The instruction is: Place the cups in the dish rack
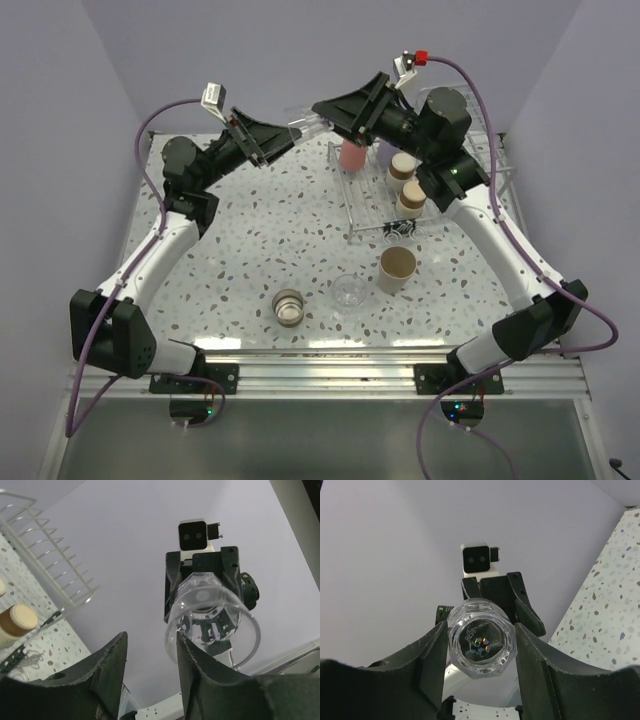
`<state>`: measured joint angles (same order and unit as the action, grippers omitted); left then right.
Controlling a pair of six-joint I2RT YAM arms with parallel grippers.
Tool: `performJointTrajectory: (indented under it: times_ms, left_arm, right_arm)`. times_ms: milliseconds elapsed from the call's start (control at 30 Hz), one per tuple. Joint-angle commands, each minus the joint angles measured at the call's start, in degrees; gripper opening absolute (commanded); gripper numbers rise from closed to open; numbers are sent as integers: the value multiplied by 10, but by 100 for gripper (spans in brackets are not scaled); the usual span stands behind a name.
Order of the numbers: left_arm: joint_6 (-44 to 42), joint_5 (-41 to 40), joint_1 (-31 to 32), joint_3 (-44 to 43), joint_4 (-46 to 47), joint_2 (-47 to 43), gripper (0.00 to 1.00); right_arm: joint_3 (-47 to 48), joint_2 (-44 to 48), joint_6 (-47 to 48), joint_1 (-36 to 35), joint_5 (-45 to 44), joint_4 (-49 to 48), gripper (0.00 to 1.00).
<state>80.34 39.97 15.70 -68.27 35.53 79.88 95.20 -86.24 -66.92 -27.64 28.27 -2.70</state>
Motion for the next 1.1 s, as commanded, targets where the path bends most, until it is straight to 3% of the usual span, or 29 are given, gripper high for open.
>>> performJointTrajectory:
  times_ms: [0, 200, 367, 400, 633, 933, 1067]
  left_arm:
    - [-11, 18, -25, 51, -4, -31, 49]
    - [-83, 32, -77, 110, -127, -98, 76]
    - [-194, 11, -96, 110, -278, -123, 85]
    - [-212, 3, -96, 99, -328, -128, 91]
    - [-382, -137, -97, 27, -600, -136, 93]
    - [-464, -212, -96, 46, -686, -183, 93]
    - [-489, -255, -96, 41, -722, -198, 93]
  right_arm:
    - [43, 0, 28, 15, -1, 23, 0]
    - [29, -9, 39, 82, 20, 25, 0]
    - [43, -17, 111, 112, 1, 88, 0]
    - [49, -21, 128, 112, -5, 116, 0]
    - [120, -63, 281, 112, -136, 295, 0]
    - [141, -133, 406, 97, -282, 406, 0]
    - [182, -178, 444, 77, -392, 461, 0]
